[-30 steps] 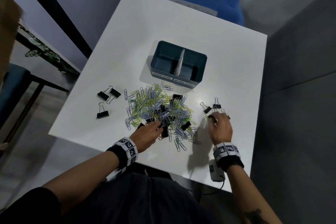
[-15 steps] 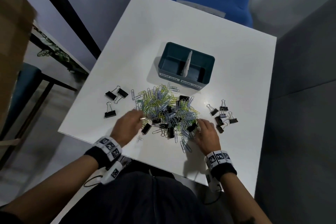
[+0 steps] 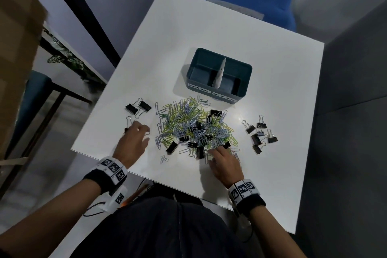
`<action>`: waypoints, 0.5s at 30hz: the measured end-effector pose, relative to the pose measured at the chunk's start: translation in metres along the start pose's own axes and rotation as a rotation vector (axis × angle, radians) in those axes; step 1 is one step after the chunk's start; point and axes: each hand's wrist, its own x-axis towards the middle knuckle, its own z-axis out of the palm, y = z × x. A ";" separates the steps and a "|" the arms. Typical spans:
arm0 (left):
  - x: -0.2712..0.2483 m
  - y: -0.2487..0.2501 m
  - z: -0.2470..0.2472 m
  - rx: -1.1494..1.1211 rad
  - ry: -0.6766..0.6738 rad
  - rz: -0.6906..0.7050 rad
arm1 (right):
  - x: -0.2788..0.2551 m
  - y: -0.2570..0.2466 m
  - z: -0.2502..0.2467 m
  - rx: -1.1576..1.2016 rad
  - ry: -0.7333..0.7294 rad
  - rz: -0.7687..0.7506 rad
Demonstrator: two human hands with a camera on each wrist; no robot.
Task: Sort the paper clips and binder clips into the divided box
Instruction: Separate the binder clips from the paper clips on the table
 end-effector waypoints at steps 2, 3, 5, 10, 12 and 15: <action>-0.006 0.018 0.006 0.033 -0.108 0.126 | 0.003 -0.009 0.001 0.011 -0.020 -0.039; -0.008 0.026 0.011 0.054 -0.176 0.189 | 0.005 -0.013 0.003 0.008 -0.038 -0.050; -0.008 0.036 0.024 0.122 -0.284 0.267 | 0.011 -0.021 0.007 -0.033 -0.072 -0.036; 0.000 0.059 0.046 0.240 -0.333 0.263 | 0.022 -0.036 0.016 -0.085 -0.074 0.080; 0.002 0.069 0.047 0.211 -0.304 0.295 | 0.022 -0.041 0.014 -0.059 -0.072 0.103; 0.007 0.077 0.050 0.205 -0.295 0.320 | 0.022 -0.044 0.012 -0.030 -0.052 0.104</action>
